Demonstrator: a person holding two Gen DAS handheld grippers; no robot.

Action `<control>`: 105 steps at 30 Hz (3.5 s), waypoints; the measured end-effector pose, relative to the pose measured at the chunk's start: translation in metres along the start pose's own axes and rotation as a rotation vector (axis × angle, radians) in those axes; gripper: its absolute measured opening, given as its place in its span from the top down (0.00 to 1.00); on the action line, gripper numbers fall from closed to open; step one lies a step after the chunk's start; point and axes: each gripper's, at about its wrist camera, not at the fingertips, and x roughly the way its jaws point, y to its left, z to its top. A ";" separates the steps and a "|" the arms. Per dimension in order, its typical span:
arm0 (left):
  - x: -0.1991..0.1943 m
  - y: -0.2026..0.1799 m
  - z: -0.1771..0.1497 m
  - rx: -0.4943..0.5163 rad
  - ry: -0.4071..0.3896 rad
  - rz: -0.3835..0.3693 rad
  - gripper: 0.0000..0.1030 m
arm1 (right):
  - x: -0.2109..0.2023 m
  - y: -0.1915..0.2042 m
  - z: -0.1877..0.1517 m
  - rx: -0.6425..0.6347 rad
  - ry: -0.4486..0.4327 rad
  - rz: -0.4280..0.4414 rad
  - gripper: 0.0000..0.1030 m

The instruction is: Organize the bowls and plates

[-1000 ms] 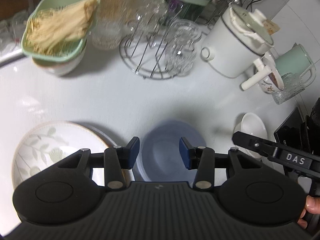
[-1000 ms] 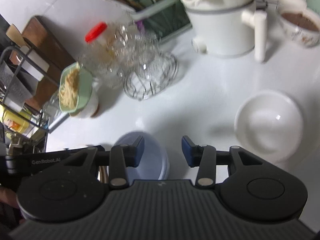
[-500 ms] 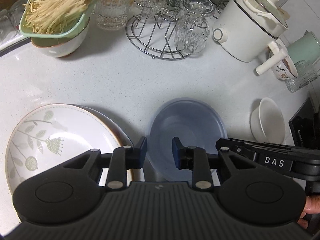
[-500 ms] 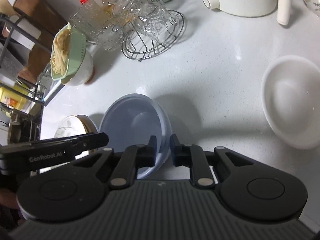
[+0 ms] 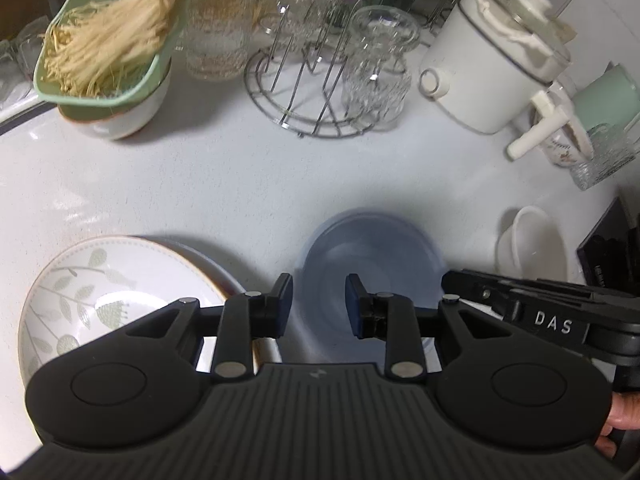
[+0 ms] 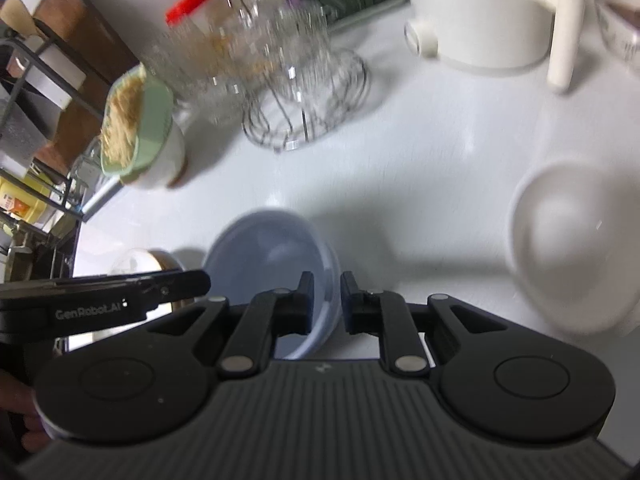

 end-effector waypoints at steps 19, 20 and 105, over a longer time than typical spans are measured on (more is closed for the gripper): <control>-0.036 -0.075 0.031 0.192 -0.129 -0.064 0.68 | -0.070 -0.020 0.008 -0.033 -0.310 -0.157 0.82; -0.035 -0.079 0.032 0.200 -0.130 -0.068 0.67 | -0.072 -0.022 0.007 -0.030 -0.318 -0.167 0.82; 0.128 -0.209 0.036 0.429 0.223 -0.239 0.68 | -0.040 -0.181 -0.020 0.353 -0.153 -0.189 0.83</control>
